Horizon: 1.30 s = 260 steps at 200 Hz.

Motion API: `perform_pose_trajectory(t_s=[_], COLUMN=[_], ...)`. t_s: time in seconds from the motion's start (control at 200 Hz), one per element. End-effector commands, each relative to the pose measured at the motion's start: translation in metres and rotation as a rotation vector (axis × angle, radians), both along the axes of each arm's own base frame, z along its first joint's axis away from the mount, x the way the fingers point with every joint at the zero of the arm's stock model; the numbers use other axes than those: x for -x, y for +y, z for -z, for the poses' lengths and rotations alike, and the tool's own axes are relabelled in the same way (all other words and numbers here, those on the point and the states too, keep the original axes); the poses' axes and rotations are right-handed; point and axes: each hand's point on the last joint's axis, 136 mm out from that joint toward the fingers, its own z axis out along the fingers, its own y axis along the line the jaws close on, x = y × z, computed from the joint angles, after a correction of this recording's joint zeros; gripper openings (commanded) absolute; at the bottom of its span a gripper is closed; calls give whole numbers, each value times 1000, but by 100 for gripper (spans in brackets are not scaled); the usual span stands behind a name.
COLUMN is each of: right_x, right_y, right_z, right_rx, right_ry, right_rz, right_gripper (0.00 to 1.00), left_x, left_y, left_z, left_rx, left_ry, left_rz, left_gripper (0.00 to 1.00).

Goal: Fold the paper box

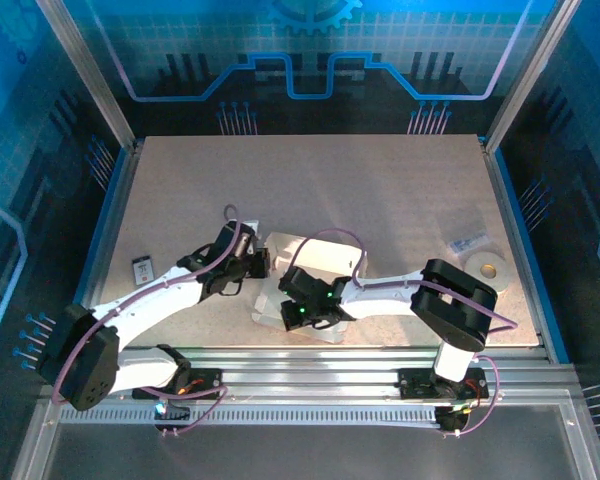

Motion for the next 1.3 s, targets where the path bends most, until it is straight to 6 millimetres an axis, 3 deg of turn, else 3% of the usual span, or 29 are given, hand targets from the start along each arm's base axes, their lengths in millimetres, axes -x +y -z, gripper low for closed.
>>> perform_pose_trajectory(t_s=[0.0, 0.65, 0.911, 1.296], right_x=[-14, -12, -15, -26], right_y=[-4, -7, -5, -9], right_z=[1, 7, -5, -36], right_rx=[31, 27, -7, -51], right_ry=[-30, -20, -39, -90], right_rz=[17, 13, 5, -5], right_gripper=[4, 4, 6, 18], left_x=[52, 45, 45, 45], left_y=[15, 10, 15, 16], left_z=[55, 57, 62, 58], left_rx=[-97, -99, -114, -122], left_ry=[284, 329, 298, 284], left_rz=[19, -6, -9, -14], left_gripper=[2, 1, 1, 1])
